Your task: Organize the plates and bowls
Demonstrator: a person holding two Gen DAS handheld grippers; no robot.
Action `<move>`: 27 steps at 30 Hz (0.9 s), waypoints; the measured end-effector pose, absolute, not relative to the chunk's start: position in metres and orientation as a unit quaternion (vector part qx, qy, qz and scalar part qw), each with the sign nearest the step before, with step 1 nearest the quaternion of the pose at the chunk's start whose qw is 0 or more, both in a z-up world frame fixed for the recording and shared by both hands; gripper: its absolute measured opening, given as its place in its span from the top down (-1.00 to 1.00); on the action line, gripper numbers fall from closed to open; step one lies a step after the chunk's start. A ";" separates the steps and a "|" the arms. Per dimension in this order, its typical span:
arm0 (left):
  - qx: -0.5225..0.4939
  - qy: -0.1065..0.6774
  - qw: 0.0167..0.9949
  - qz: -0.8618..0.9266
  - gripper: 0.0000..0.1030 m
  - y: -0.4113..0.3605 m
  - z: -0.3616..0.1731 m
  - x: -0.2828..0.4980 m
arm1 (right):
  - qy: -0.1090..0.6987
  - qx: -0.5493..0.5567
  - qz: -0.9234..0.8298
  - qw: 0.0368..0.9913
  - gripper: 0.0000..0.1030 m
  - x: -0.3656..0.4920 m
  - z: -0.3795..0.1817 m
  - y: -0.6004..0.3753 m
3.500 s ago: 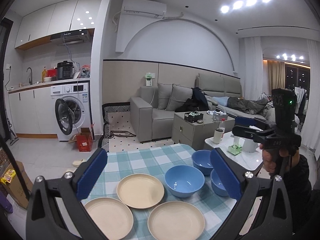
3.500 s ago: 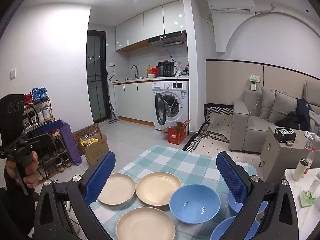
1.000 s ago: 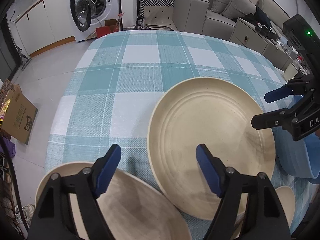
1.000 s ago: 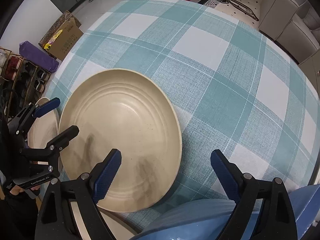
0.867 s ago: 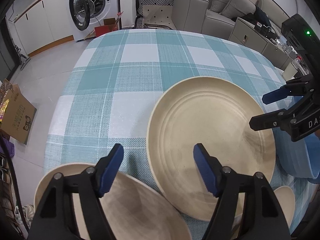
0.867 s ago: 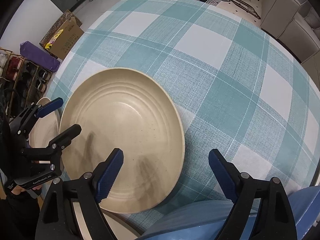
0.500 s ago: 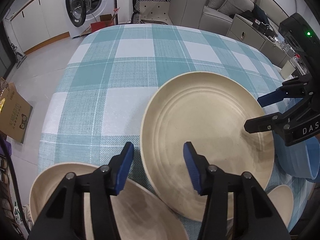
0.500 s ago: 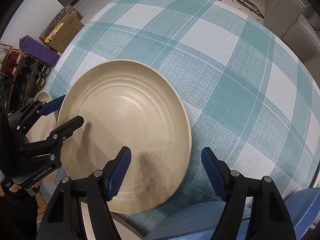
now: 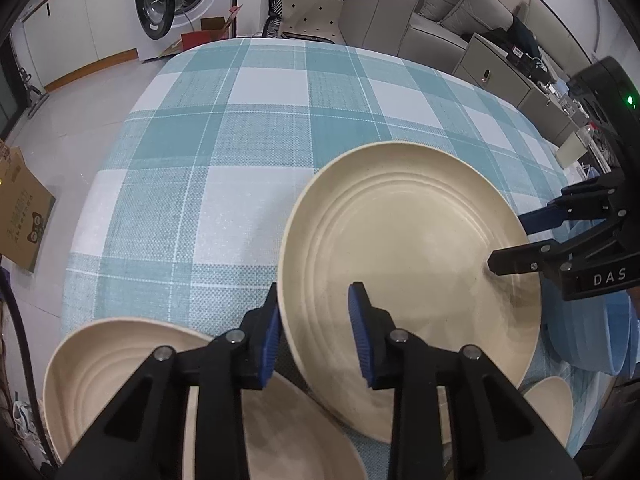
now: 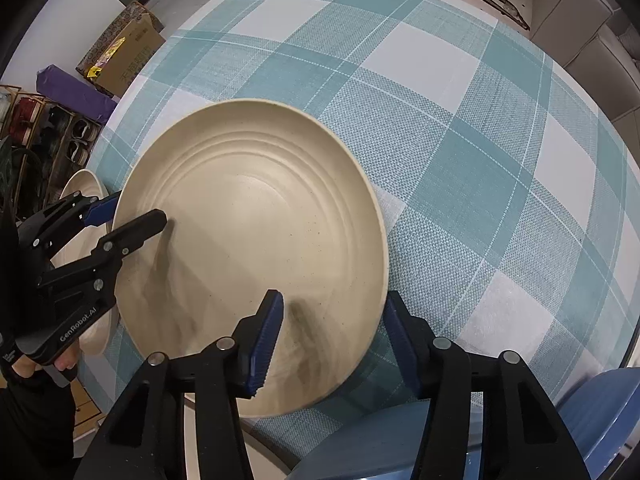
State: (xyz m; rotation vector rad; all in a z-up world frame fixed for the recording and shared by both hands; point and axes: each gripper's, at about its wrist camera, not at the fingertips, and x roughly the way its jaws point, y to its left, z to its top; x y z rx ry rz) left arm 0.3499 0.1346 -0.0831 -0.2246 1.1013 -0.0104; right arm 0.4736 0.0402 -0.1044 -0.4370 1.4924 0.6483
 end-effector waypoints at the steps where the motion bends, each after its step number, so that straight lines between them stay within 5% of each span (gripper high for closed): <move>1: -0.107 0.522 0.846 -0.004 0.42 0.135 -0.083 0.350 | 0.661 -0.194 0.286 0.666 0.05 0.474 -0.104 0.039; 16: -0.119 0.519 0.847 0.006 0.45 0.139 -0.080 0.355 | 0.651 -0.176 0.264 0.690 0.57 0.482 -0.101 0.024; 27: -0.128 0.507 0.852 0.006 0.46 0.144 -0.066 0.353 | 0.640 -0.164 0.264 0.703 0.60 0.484 -0.081 0.022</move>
